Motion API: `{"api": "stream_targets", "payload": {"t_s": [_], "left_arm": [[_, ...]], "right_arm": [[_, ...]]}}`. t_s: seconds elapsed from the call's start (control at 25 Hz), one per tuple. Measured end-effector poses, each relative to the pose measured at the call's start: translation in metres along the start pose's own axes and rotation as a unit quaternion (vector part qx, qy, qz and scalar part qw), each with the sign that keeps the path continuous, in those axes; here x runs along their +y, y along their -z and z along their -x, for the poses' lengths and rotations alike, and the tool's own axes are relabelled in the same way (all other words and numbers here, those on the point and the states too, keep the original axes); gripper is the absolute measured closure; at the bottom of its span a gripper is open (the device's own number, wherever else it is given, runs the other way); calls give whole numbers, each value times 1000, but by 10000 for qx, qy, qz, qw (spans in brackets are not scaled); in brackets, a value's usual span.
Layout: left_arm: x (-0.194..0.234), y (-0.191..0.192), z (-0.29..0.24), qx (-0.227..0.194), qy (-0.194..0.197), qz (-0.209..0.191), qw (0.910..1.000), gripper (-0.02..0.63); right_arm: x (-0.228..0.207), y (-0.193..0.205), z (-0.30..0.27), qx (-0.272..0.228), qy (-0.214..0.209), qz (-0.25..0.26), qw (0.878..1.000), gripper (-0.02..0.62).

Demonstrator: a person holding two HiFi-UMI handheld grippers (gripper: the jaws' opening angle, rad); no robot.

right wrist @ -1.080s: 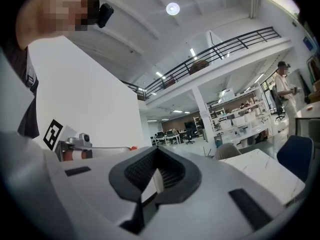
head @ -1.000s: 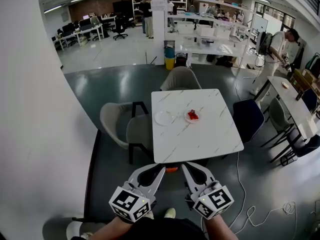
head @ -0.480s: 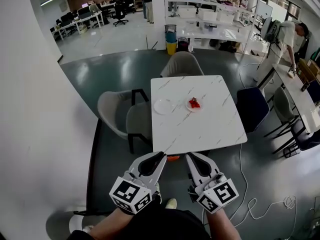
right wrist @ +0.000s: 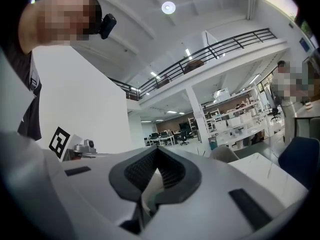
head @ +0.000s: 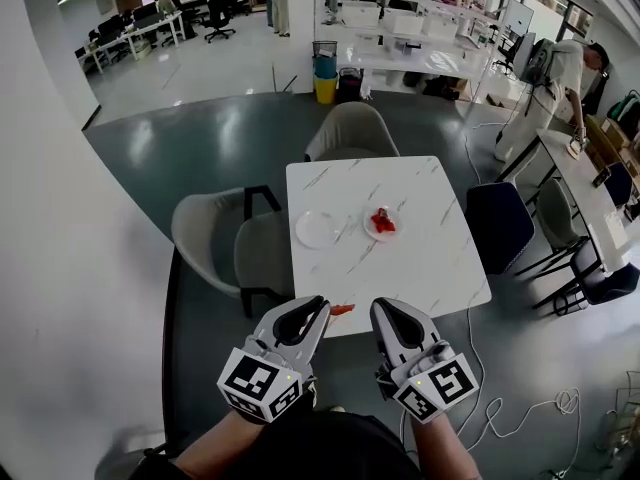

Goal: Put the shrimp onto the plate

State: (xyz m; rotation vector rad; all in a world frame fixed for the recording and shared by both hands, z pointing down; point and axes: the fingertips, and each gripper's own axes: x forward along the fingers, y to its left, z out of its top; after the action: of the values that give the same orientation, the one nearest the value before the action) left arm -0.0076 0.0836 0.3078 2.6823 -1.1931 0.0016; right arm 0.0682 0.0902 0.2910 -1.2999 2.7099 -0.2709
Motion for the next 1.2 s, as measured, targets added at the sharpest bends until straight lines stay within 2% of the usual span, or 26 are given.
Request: {"api": "stream_targets", "payload": {"t_s": [0.4, 0.68, 0.92, 1.2], "left_arm": [[101, 10, -61, 339, 206, -47, 9992, 563], [136, 32, -97, 628, 332, 74, 9974, 563], [164, 51, -127, 755, 154, 146, 9969, 563], [188, 65, -167, 871, -247, 277, 9955, 563]], "right_arm": [[-43, 9, -101, 77, 486, -92, 9987, 594], [-70, 24, -134, 227, 698, -193, 9971, 594], [-96, 39, -165, 357, 571, -252, 9974, 594], [-138, 49, -200, 554, 157, -300, 9979, 594]]}}
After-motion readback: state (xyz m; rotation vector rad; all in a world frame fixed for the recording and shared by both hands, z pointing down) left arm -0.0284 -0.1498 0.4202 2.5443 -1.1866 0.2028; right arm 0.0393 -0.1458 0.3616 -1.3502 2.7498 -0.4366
